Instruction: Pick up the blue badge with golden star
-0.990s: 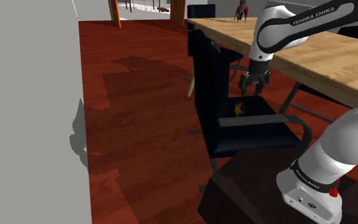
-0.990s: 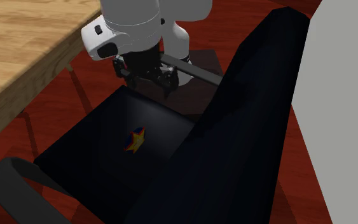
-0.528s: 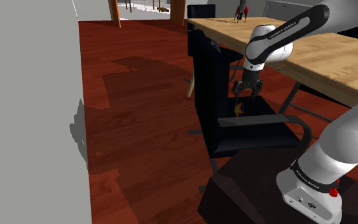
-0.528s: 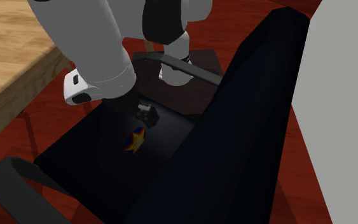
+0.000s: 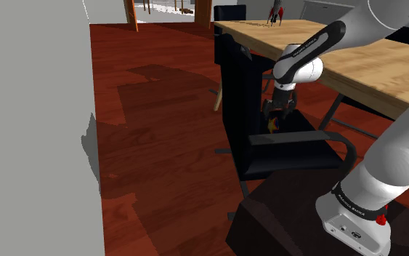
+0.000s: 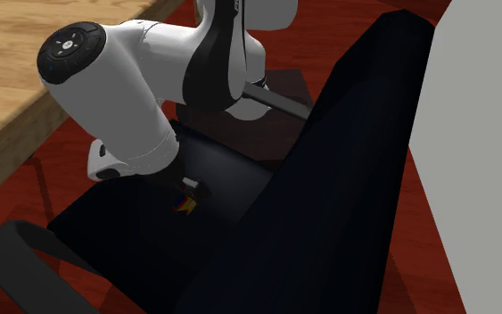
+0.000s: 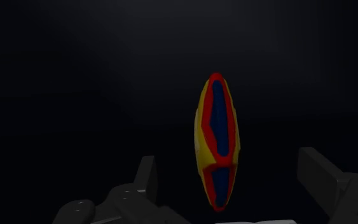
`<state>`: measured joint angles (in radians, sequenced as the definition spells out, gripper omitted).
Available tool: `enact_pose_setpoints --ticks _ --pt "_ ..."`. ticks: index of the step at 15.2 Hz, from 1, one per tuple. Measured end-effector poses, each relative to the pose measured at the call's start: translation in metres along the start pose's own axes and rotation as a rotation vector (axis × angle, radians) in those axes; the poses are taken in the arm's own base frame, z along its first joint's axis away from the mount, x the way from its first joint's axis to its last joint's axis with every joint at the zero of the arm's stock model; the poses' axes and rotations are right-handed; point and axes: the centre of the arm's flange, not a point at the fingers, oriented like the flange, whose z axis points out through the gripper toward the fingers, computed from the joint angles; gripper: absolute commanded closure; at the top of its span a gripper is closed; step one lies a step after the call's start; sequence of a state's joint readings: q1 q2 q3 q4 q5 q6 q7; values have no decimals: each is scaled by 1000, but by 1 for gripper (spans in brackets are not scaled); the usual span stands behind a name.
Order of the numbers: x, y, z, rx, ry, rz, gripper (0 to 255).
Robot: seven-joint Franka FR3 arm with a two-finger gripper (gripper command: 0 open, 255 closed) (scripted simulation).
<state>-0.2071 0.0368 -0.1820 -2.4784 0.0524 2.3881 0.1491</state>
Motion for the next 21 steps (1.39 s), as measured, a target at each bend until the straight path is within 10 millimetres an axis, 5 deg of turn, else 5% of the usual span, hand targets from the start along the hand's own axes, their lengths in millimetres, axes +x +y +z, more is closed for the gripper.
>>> enact_pose_setpoints --ticks 4,5,15,21 --pt "3 2 21 0 -2 4 0" --pt "3 2 23 0 -2 4 255" --pt "4 2 25 0 -1 4 255" --pt "0 3 -1 0 -1 4 255"
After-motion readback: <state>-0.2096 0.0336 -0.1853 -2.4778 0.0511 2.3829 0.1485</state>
